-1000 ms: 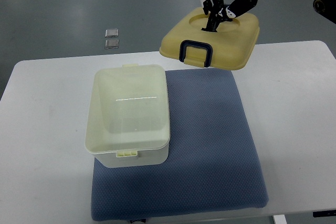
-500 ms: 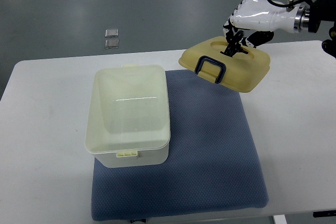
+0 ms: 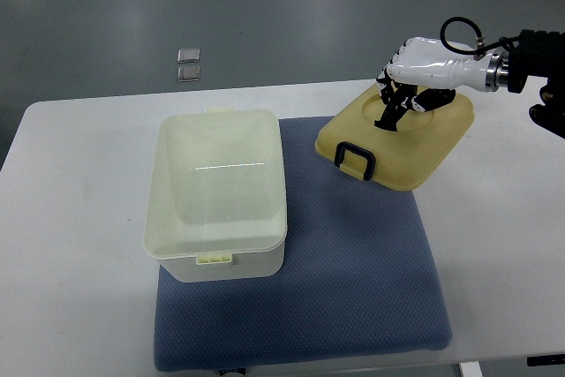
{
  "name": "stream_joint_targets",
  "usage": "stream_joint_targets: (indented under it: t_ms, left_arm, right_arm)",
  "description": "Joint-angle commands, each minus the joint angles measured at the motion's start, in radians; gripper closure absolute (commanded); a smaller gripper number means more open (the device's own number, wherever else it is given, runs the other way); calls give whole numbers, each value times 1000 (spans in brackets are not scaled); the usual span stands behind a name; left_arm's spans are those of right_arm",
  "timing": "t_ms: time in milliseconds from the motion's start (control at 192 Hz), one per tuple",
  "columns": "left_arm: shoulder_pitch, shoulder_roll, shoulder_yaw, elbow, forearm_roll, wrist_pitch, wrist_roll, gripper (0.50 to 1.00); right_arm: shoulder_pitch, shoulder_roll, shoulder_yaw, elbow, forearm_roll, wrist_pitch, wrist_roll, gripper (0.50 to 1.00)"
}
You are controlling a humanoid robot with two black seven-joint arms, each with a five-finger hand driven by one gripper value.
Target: Open white storage box with right hand
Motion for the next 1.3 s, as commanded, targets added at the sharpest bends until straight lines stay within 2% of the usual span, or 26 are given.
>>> stream_joint_targets:
  t_ms: [0,339,344,349,354,365,370,375,380,385,391,396,401,406,411,474,542,630,786,953,1125,1297]
  left_arm:
    - [0,0,1,0,0,0,0,500]
    - [0,0,0,0,0,0,0,500]
    - [0,0,0,0,0,0,0,500]
    - [0,0,0,0,0,0,0,500]
    - [0,0,0,0,0,0,0,500]
    - [0,0,0,0,0,0,0,500]
    - [0,0,0,0,0,0,0,500]
    - [0,0,0,0,0,0,0,500]
    - [0,0,0,0,0,0,0,500]
    - [0,0,0,0,0,0,0,500]
    - [0,0,0,0,0,0,0,500]
    - [0,0,0,0,0,0,0,500]
    - [-1,0,1,0,0,0,0,500]
    - [-1,0,1,0,0,0,0,500]
    - [0,0,0,0,0,0,0,500]
    - [0,0,0,0,0,0,0,500]
    - [0,0,1,0,0,-1,0,500]
    - [0,0,0,0,0,-1,0,500]
    - [0,0,0,0,0,0,0,500]
    - [0,0,1,0,0,0,0,500]
    - [0,0,0,0,0,0,0,500]
    - [0,0,1,0,0,0,0,500]
  right_arm:
    - [-16,23,0,-1,0,0,0,1000]
    - [-52,72,3,-18,-11,-5,0,1000]
    - [-52,75,3,-18,-9,-5,0,953]
    - [-52,75,3,-18,-9,-5,0,953]
    - [-52,77,5,-18,-9,-5,0,910]
    - [-52,77,5,-18,-9,-5,0,910]
    - [-52,80,5,-18,-8,-5,0,867]
    - [-52,80,5,-18,-8,-5,0,867]
    - [-54,81,5,-18,-6,-5,0,830]
    - [-54,81,5,-18,-6,-5,0,830]
    - [-54,83,6,-18,-5,-5,0,794]
    - [-54,83,6,-18,-5,-5,0,793]
    - [-55,84,8,-18,-5,-5,0,761]
    - [-55,84,8,-18,-5,-5,0,760]
    - [-57,87,9,-18,-2,-5,0,736]
    - [-66,96,17,-18,8,-5,0,642]
    - [-66,98,17,-18,9,-5,0,593]
    - [-68,98,25,-17,11,-5,0,574]
    - [-77,95,64,-12,11,-2,0,576]
    - [-71,83,64,-6,11,39,0,576]
    - [-60,58,101,-6,23,237,0,579]
    - [-46,38,135,-6,236,481,0,576]
